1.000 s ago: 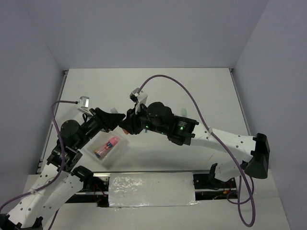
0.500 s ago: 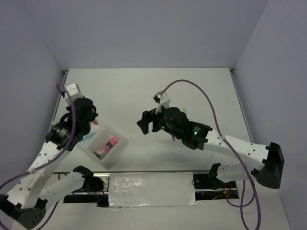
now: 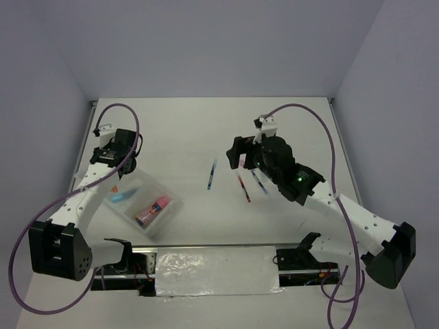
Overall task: Sort the stationery into containers
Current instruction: Place the pen in the storage box, then pick up the pen from the center of the board.
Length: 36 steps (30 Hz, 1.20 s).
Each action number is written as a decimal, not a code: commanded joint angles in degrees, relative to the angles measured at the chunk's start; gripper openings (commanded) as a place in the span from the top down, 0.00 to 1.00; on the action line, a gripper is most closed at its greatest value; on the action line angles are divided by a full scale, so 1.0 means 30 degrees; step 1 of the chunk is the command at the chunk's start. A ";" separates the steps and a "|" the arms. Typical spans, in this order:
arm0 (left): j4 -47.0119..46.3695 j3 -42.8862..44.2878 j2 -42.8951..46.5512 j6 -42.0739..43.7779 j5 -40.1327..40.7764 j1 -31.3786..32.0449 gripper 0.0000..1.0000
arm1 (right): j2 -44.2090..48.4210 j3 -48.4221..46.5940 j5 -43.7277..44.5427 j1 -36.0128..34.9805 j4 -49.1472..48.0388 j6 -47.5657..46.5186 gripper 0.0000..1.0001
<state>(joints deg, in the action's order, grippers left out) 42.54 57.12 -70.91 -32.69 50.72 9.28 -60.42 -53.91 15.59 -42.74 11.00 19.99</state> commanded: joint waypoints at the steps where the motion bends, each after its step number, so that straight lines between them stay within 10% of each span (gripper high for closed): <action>1: -0.1756 -0.0495 0.0552 0.1576 -0.1843 -0.0368 0.67 | -0.0658 -0.0720 -0.0658 0.0126 0.0198 -0.0569 0.06; 12: -0.1467 -0.1053 0.1225 0.1287 -0.3223 -0.0368 0.01 | -0.2210 -0.1337 -0.1856 0.1617 0.0463 -0.0306 0.06; 26: -0.4396 -0.3717 0.8168 0.3424 -1.1221 -0.0047 0.01 | -1.3307 -0.4529 -0.1509 0.7888 0.4622 0.0104 0.21; 36: -0.4572 -0.3601 0.8666 0.3689 -1.2893 0.0569 0.01 | -1.4956 -0.3887 -0.2562 0.8915 0.4797 0.0076 0.43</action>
<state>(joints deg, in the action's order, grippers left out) 31.62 46.04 -46.04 -22.79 14.37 10.81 -103.77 -65.21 9.04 -15.97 23.75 20.51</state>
